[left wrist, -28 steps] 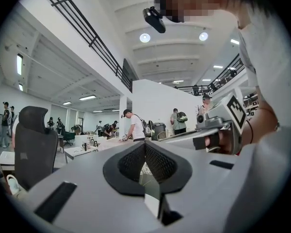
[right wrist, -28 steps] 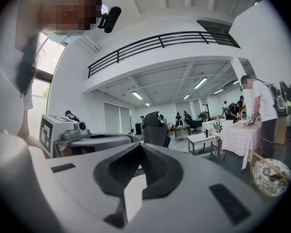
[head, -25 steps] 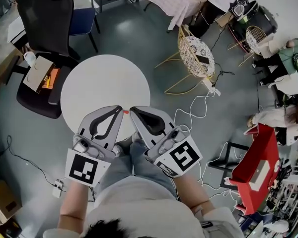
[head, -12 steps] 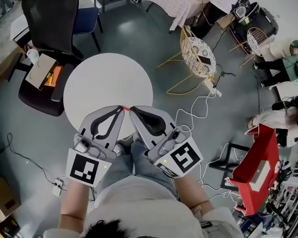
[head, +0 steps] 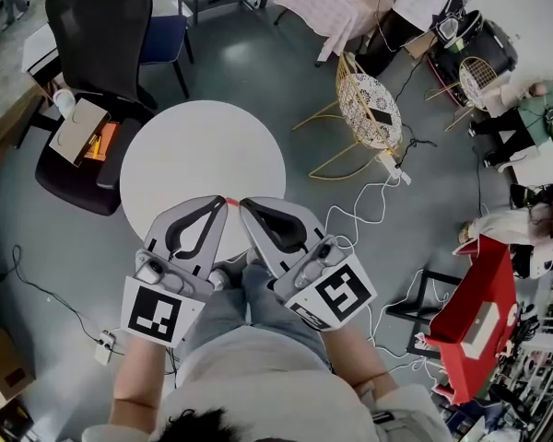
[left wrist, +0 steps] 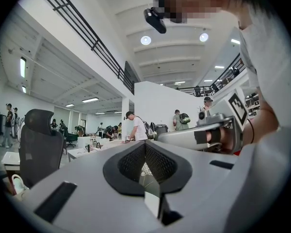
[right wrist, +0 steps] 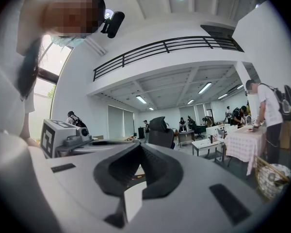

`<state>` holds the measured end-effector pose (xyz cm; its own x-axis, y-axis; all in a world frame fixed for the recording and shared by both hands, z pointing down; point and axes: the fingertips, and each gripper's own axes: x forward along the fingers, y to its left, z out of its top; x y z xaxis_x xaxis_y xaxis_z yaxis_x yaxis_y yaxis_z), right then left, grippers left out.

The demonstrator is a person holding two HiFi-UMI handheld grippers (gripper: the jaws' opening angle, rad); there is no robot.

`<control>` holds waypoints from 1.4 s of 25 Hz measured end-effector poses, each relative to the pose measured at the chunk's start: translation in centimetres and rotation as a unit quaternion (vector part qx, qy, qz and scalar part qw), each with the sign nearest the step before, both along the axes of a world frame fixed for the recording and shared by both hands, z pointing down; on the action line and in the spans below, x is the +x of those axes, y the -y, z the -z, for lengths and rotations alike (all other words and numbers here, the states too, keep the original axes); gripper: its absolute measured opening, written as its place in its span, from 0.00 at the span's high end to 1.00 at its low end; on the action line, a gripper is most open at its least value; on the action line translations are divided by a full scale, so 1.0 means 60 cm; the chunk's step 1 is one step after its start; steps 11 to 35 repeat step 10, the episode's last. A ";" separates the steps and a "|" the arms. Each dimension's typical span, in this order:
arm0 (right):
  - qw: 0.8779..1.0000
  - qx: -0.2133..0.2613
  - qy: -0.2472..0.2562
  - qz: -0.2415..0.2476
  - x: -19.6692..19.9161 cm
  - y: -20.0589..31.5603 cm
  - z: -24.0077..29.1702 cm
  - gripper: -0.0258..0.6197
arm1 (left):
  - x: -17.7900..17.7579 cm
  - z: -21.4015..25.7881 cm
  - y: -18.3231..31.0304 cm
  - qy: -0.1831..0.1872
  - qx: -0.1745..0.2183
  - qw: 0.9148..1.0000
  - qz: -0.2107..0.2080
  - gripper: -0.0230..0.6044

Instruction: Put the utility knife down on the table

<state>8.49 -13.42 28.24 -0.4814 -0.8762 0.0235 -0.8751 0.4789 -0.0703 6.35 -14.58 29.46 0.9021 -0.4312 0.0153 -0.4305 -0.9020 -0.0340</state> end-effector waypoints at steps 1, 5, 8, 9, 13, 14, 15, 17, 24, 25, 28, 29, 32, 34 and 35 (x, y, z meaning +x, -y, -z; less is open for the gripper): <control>1.000 0.000 -0.001 0.001 -0.001 0.000 0.000 0.95 | 0.000 0.000 0.000 0.000 0.000 1.000 0.001 0.95; 1.000 -0.001 -0.003 0.004 -0.003 -0.002 -0.001 0.95 | 0.000 0.000 -0.002 -0.001 0.001 1.000 0.001 0.95; 1.000 -0.001 -0.004 0.005 -0.003 -0.001 -0.001 0.95 | 0.001 -0.001 -0.001 -0.002 0.000 1.000 0.002 0.95; 1.000 0.000 -0.004 0.005 -0.002 -0.001 -0.001 0.95 | 0.002 -0.001 0.000 -0.003 0.000 1.000 0.002 0.95; 1.000 0.000 -0.004 0.006 -0.002 0.000 -0.001 0.95 | 0.003 -0.001 0.000 -0.004 0.000 1.000 0.002 0.95; 1.000 0.000 -0.004 0.006 -0.002 0.000 -0.001 0.95 | 0.003 -0.001 0.000 -0.004 0.000 1.000 0.002 0.95; 1.000 0.000 -0.004 0.006 -0.002 0.000 -0.001 0.95 | 0.003 -0.001 0.000 -0.004 0.000 1.000 0.002 0.95; 1.000 0.000 -0.004 0.006 -0.002 0.000 -0.001 0.95 | 0.003 -0.001 0.000 -0.004 0.000 1.000 0.002 0.95; 1.000 0.000 -0.004 0.006 -0.002 0.000 -0.001 0.95 | 0.003 -0.001 0.000 -0.004 0.000 1.000 0.002 0.95; 1.000 0.000 -0.004 0.006 -0.002 0.000 -0.001 0.95 | 0.003 -0.001 0.000 -0.004 0.000 1.000 0.002 0.95; 1.000 0.000 -0.004 0.006 -0.002 0.000 -0.001 0.95 | 0.003 -0.001 0.000 -0.004 0.000 1.000 0.002 0.95; 1.000 0.000 -0.004 0.006 -0.002 0.000 -0.001 0.95 | 0.003 -0.001 0.000 -0.004 0.000 1.000 0.002 0.95; 1.000 0.000 -0.004 0.006 -0.002 0.000 -0.001 0.95 | 0.003 -0.001 0.000 -0.004 0.000 1.000 0.002 0.95; 1.000 0.000 -0.004 0.006 -0.002 0.000 -0.001 0.95 | 0.003 -0.001 0.000 -0.004 0.000 1.000 0.002 0.95; 1.000 0.000 -0.004 0.006 -0.002 0.000 -0.001 0.95 | 0.003 -0.001 0.000 -0.004 0.000 1.000 0.002 0.95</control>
